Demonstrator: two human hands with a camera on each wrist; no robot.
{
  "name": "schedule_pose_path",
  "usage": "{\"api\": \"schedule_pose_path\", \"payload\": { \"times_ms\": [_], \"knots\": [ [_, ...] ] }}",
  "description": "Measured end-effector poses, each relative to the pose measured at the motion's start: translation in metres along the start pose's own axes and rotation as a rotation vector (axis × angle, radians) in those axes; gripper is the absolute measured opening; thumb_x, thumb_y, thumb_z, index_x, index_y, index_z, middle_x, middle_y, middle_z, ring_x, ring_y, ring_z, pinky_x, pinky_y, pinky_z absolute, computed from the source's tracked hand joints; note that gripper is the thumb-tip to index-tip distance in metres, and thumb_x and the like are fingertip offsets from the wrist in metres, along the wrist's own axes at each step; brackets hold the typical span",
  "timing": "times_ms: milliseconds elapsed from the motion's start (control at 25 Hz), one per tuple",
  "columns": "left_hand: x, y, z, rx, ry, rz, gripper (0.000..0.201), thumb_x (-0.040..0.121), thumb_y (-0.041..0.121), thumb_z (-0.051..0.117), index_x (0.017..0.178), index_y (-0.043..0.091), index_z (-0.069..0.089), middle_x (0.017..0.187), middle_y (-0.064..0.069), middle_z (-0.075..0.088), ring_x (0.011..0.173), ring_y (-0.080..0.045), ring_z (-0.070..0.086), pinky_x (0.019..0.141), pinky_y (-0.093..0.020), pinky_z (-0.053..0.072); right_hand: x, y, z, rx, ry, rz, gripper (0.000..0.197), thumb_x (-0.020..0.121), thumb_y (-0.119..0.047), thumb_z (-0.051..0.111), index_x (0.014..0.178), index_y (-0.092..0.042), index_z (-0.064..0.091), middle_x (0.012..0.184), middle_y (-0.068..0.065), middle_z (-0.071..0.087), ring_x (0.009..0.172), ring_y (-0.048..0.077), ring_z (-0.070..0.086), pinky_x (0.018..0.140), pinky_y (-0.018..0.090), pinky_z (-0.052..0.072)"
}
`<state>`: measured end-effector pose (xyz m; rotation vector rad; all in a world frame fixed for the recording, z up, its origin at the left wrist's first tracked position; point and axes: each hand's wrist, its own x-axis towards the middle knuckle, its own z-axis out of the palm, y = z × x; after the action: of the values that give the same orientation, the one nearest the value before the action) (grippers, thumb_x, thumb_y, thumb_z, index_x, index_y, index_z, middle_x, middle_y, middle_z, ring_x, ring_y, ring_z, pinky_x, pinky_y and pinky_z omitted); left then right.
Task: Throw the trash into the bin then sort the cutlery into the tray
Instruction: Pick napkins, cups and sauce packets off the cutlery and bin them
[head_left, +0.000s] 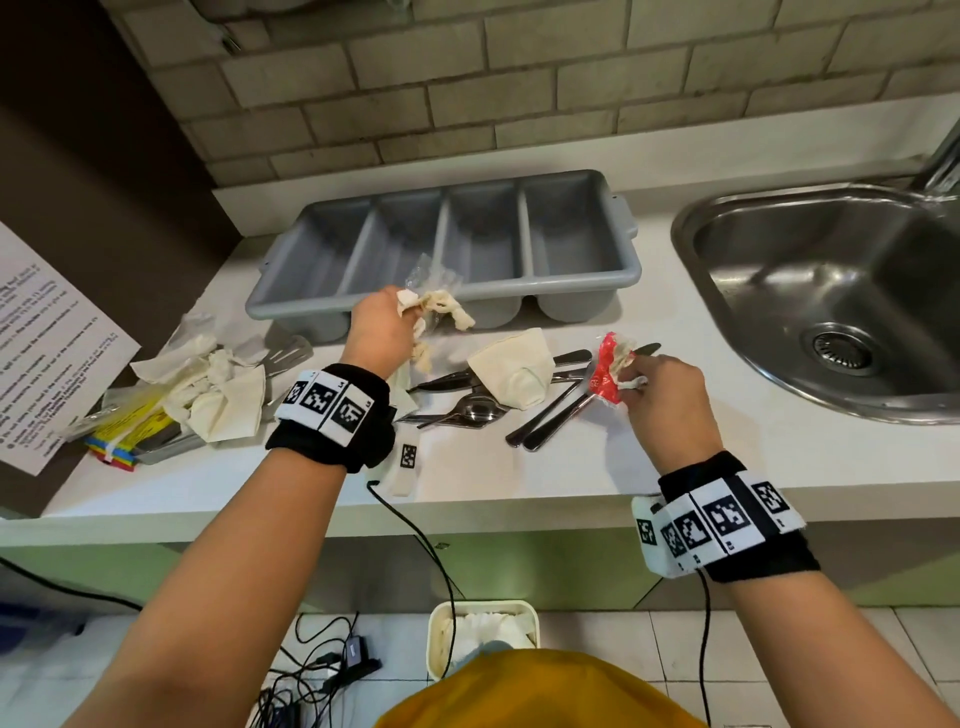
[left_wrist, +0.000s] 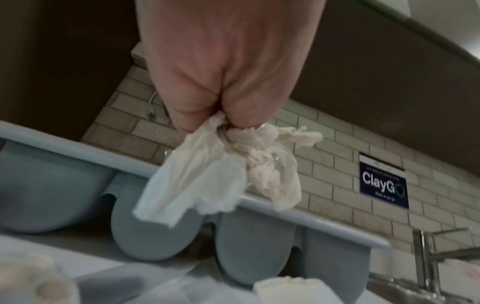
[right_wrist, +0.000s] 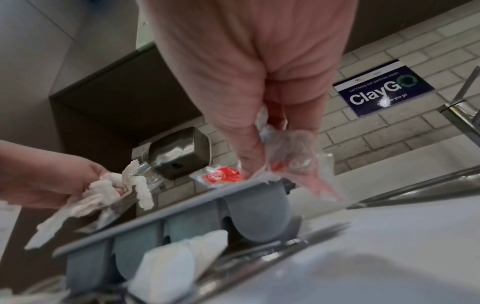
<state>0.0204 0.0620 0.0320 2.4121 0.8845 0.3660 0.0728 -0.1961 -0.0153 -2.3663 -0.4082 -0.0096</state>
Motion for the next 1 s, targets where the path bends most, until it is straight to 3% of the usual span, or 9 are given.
{"api": "schedule_pose_path", "payload": {
  "times_ms": [160,280,400,480,600,720,800,880,1000],
  "knots": [
    [-0.014,0.004,-0.010,-0.263,-0.018,0.041,0.022,0.093,0.009,0.052,0.109,-0.003,0.060,0.098,-0.020,0.067,0.091,-0.033,0.062,0.076,-0.038,0.049,-0.018,-0.031,-0.004,0.300,0.008,-0.038,0.014,0.077,0.007,0.068,0.088,-0.001,0.072,0.085,0.004,0.064,0.065,0.003,0.056,0.062,-0.006,0.038],
    [-0.042,0.010,-0.018,-0.468,-0.088,0.048,0.017,0.092,0.004,0.052,0.102,0.003,0.065,0.074,0.001,0.059,0.066,-0.009,0.050,0.062,-0.022,0.040,-0.038,-0.053,-0.003,0.382,0.019,-0.089,0.016,0.074,0.006,0.070,0.085,-0.004,0.073,0.084,0.002,0.064,0.065,-0.014,0.057,0.063,-0.009,0.037],
    [-0.076,0.001,-0.024,-0.520,-0.157,0.035,0.020,0.089,-0.001,0.051,0.082,0.014,0.063,0.065,0.006,0.054,0.057,-0.003,0.047,0.052,-0.012,0.040,-0.067,-0.064,0.008,0.410,0.011,-0.064,0.016,0.074,0.006,0.071,0.085,-0.005,0.074,0.084,0.001,0.064,0.066,-0.026,0.052,0.063,-0.009,0.037],
    [-0.099,-0.021,-0.025,-0.482,-0.218,0.030,0.025,0.090,-0.004,0.047,0.084,0.014,0.064,0.076,0.002,0.058,0.063,-0.006,0.050,0.053,-0.012,0.041,-0.093,-0.066,0.023,0.395,-0.031,-0.014,0.015,0.074,0.003,0.072,0.085,-0.008,0.074,0.084,-0.002,0.064,0.065,-0.020,0.055,0.063,-0.008,0.038],
    [-0.140,-0.072,-0.012,-0.394,-0.345,0.033,0.025,0.091,-0.004,0.046,0.107,0.003,0.063,0.092,-0.001,0.060,0.080,-0.011,0.055,0.061,-0.010,0.042,-0.144,-0.060,0.057,0.312,-0.140,0.066,0.016,0.074,0.000,0.073,0.087,-0.010,0.075,0.086,-0.002,0.066,0.066,-0.010,0.054,0.064,-0.009,0.037],
    [-0.176,-0.130,0.016,-0.311,-0.473,-0.015,0.018,0.091,0.003,0.051,0.106,-0.001,0.061,0.090,-0.017,0.063,0.084,-0.027,0.059,0.066,-0.025,0.039,-0.187,-0.044,0.097,0.220,-0.211,0.114,0.019,0.074,0.003,0.072,0.091,-0.006,0.076,0.094,0.007,0.073,0.071,0.005,0.059,0.067,-0.010,0.036],
    [-0.193,-0.165,0.042,-0.254,-0.522,-0.058,0.021,0.092,0.005,0.052,0.108,-0.005,0.060,0.099,-0.028,0.065,0.091,-0.037,0.061,0.066,-0.022,0.035,-0.208,-0.026,0.130,0.157,-0.294,0.162,0.021,0.077,0.003,0.069,0.096,-0.005,0.075,0.102,0.009,0.073,0.082,0.013,0.064,0.070,-0.003,0.036],
    [-0.202,-0.193,0.072,-0.187,-0.569,-0.092,0.024,0.093,0.005,0.050,0.113,-0.006,0.057,0.105,-0.029,0.065,0.090,-0.037,0.060,0.064,-0.018,0.035,-0.221,-0.001,0.168,0.114,-0.362,0.219,0.021,0.081,0.003,0.066,0.099,-0.005,0.073,0.107,0.010,0.072,0.092,0.018,0.066,0.072,0.005,0.035],
    [-0.199,-0.230,0.126,-0.058,-0.646,-0.176,0.029,0.096,0.008,0.046,0.123,-0.001,0.052,0.113,-0.025,0.064,0.099,-0.035,0.062,0.073,-0.027,0.045,-0.223,0.048,0.230,0.049,-0.450,0.254,0.023,0.084,0.003,0.061,0.102,-0.007,0.072,0.114,0.011,0.070,0.101,0.024,0.066,0.090,0.024,0.046]
  ]
}}
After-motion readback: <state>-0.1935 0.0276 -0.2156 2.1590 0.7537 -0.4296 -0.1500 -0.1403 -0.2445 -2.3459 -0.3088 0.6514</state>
